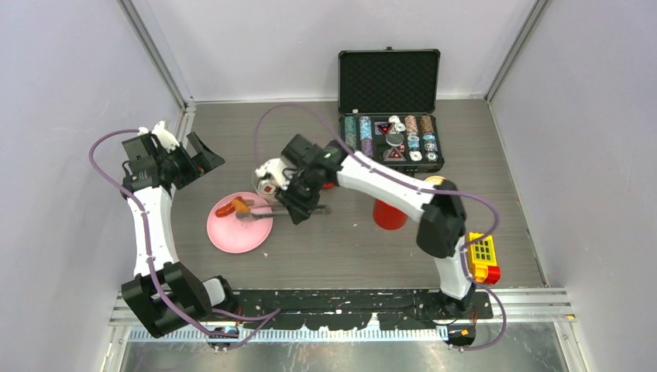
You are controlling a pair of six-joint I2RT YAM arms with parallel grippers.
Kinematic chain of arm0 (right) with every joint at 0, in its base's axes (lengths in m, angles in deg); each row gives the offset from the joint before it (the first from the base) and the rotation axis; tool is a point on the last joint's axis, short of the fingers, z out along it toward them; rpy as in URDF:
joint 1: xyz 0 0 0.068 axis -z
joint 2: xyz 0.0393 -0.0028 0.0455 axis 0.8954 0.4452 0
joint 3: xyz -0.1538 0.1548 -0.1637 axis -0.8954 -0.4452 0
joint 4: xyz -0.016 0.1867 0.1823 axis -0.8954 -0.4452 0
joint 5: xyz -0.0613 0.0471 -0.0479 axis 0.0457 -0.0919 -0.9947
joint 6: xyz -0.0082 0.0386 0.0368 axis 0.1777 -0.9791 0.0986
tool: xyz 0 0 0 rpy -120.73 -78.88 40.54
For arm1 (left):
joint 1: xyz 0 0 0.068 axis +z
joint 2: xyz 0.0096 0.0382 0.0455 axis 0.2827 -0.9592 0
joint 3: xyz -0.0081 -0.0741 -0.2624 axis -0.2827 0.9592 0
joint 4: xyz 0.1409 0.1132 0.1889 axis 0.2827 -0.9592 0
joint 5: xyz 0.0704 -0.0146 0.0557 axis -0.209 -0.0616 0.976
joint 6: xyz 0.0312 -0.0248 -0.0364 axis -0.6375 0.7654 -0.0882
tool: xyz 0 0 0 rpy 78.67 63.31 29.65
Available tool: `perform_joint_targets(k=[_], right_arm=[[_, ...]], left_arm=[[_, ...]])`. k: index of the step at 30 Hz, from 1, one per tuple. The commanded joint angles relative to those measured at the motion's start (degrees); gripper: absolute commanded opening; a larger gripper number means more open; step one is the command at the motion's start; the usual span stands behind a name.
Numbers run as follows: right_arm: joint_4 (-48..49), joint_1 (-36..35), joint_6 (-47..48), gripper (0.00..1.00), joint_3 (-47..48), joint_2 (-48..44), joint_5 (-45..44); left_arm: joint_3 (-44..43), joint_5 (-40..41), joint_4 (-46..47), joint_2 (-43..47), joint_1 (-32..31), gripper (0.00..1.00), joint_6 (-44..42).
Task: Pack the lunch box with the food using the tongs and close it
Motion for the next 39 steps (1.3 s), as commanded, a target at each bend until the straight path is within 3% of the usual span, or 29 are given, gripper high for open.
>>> perform_joint_targets(k=[1,18,29,39], right_arm=[[-2.62,4.16,2.65,0.15,-0.57,-11.40,0.15],[-9.37,24.68,10.20,0.15,-19.15,-42.22,-4.45],[-17.76,29.34,14.56,0.14,-30.20,-61.25,-17.58],[-20.49,36.37,16.87,0.15,-37.90,-70.18,-19.43]], left_arm=[[-1.51,-2.32,0.92,-0.80,0.55,0.95,-0.67],[-2.70,-2.25,-1.25,-1.88,-2.54,0.95,-5.35],[-3.06,0.60,-1.03,-2.04,-7.02,0.95,-5.22],[-3.20,1.74,-1.72,-0.91,-9.62,0.97,-7.83]])
